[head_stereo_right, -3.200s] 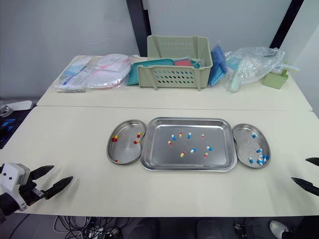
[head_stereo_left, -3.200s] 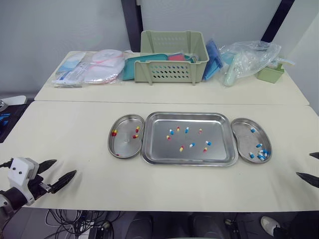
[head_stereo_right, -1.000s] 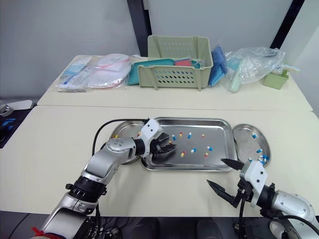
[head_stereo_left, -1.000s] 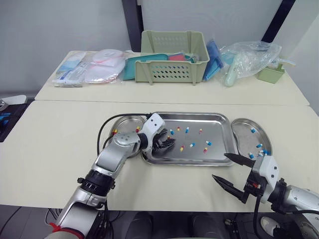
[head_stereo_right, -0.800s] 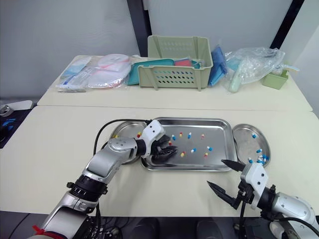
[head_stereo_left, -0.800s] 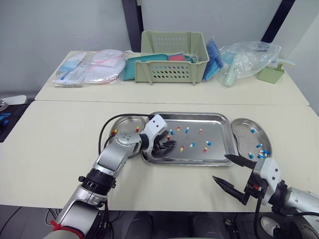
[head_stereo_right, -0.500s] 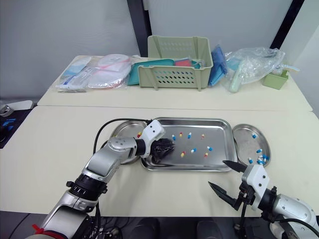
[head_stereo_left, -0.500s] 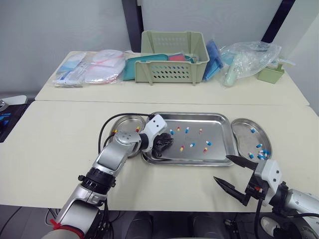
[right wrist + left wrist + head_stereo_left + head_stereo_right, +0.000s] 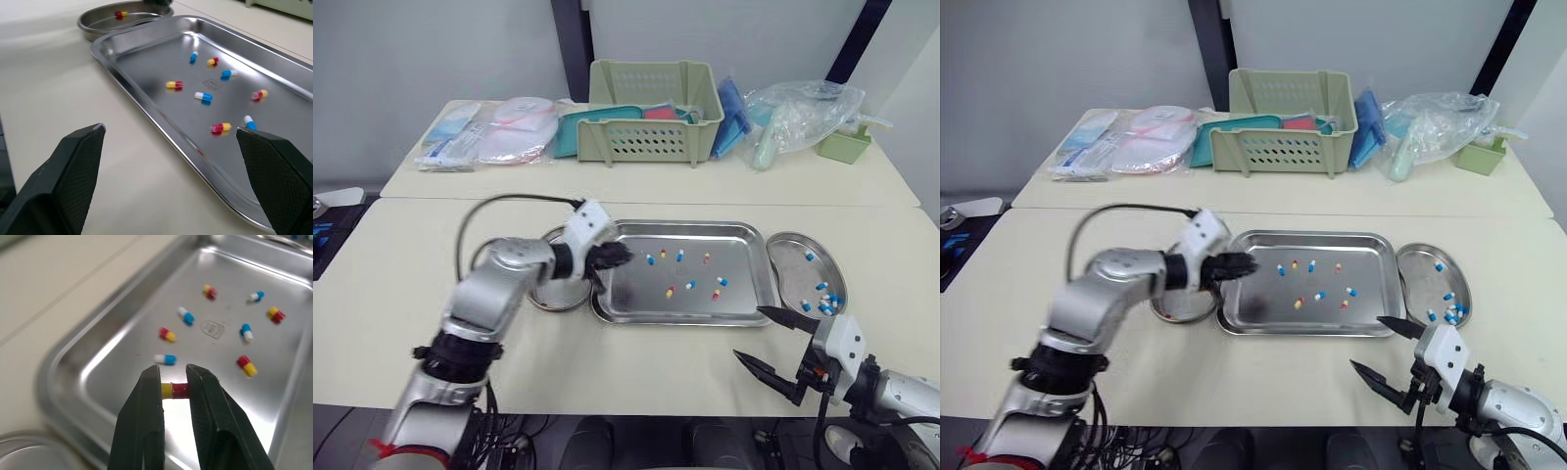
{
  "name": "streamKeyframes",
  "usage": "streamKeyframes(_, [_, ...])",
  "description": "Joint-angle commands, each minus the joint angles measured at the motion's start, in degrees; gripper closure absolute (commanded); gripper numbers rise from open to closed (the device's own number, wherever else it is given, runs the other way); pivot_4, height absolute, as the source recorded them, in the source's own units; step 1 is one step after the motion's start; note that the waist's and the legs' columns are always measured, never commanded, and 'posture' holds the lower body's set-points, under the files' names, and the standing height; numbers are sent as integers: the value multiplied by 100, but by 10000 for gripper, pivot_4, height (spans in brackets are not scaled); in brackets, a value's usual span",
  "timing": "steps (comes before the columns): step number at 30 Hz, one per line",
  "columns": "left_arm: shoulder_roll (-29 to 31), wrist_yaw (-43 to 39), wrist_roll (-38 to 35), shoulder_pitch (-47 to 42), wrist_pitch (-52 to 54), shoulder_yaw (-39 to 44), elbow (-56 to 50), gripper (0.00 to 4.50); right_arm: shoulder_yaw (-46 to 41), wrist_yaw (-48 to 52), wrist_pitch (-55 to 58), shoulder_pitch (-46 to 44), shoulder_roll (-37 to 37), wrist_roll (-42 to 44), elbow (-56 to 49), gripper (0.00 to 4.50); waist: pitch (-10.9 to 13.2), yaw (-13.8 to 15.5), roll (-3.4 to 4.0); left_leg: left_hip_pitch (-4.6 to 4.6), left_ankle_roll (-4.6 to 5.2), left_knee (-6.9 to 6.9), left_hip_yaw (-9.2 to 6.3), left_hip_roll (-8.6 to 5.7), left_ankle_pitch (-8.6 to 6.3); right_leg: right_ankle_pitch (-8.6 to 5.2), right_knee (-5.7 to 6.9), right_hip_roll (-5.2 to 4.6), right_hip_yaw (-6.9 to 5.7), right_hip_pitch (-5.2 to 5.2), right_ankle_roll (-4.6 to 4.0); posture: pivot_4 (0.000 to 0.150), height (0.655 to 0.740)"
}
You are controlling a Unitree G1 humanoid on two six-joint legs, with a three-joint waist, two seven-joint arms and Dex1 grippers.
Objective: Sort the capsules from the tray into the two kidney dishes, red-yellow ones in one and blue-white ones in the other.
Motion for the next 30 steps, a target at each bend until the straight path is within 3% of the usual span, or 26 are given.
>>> streamKeyframes(1, [453, 9, -236, 290, 271, 763, -295, 41115, 81, 341, -262, -175, -154, 30, -2, 0, 1, -3, 2, 2, 0, -2, 0, 0, 0, 0, 0, 0, 0, 1, 0, 1500, 7400])
streamKeyframes(8, [1087, 70, -444, 1296, 517, 1723, -501, 41115, 592, 680, -277, -1034, -169, 106, 197, 0, 4, 23, -1, 0, 0, 0, -5, 1, 0, 0, 0, 0, -5, 0, 0, 1500, 7400])
streamKeyframes(16, [785, 256, -667, 1583, 191, 1790, -396, 41115, 858, 631, -229, -1427, -121, 47, 403, 0, 5, 45, -8, -6, 0, 3, -6, 0, 0, 0, 0, -2, -6, -2, 0, 1500, 7400])
streamKeyframes(28, [918, 27, -949, 1461, -64, 1818, 41, 2474, 948, 412, -133, -1371, -57, 21, 268, 0, 5, 28, -7, -4, 0, 1, -6, 1, 0, 0, 2, -1, -7, -3, 0, 1500, 7400])
streamKeyframes(30, [924, 49, -977, 1457, -128, 1887, 52, 320, 948, 387, -148, -1346, -43, 12, 266, 0, 5, 28, -7, -5, 0, 2, -7, 1, 0, 0, 2, -1, -7, -3, 0, 1500, 7400])
